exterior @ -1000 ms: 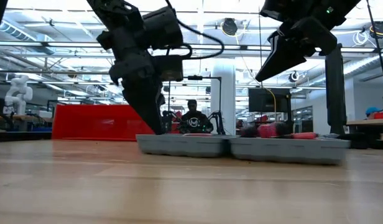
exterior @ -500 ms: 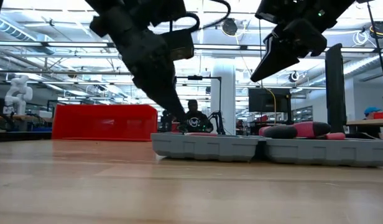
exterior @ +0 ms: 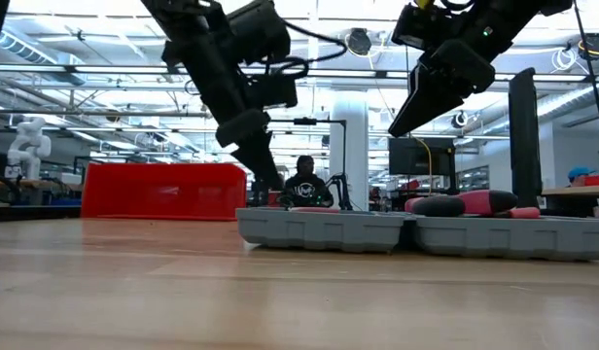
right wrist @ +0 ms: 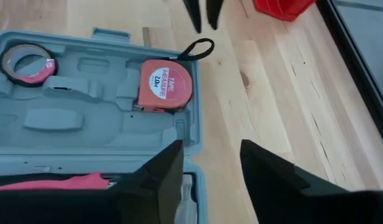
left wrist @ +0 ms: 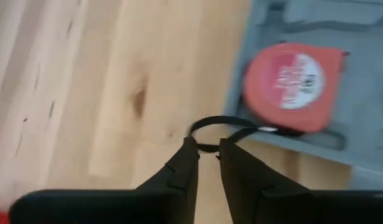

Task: Prefit tool cases
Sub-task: Remove the orange measuring tape from the gray pre-fit tool case

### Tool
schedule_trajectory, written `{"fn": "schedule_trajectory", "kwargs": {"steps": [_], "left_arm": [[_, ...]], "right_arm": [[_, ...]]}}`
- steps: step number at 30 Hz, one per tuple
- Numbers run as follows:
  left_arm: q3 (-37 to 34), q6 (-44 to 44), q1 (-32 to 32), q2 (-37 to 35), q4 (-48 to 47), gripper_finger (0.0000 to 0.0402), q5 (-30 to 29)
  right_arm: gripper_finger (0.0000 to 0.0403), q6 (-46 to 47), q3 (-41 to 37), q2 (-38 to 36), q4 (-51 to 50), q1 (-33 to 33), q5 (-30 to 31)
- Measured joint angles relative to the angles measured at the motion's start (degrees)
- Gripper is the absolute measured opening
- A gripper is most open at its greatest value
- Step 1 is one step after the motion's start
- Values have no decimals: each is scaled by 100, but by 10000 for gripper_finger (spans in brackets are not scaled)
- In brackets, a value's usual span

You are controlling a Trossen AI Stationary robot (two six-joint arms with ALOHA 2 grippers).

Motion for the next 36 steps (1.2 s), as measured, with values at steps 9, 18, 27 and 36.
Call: {"fn": "schedule_trajectory", "kwargs": {"steps": [9, 18, 27, 36], "left_arm": [[0, -277, 421, 27, 91, 140, 1146], [0, -547, 591, 27, 86, 144, 1136], [2, -735, 627, 231, 102, 144, 1458], [2, -694, 653, 451, 400, 144, 1462]], "right_arm": [[185, -32, 0, 0, 0, -78, -1], [185, -69, 0, 0, 2, -79, -7], [185, -116, 0, 2, -4, -79, -7], [185, -115, 0, 2, -50, -79, -4]]}}
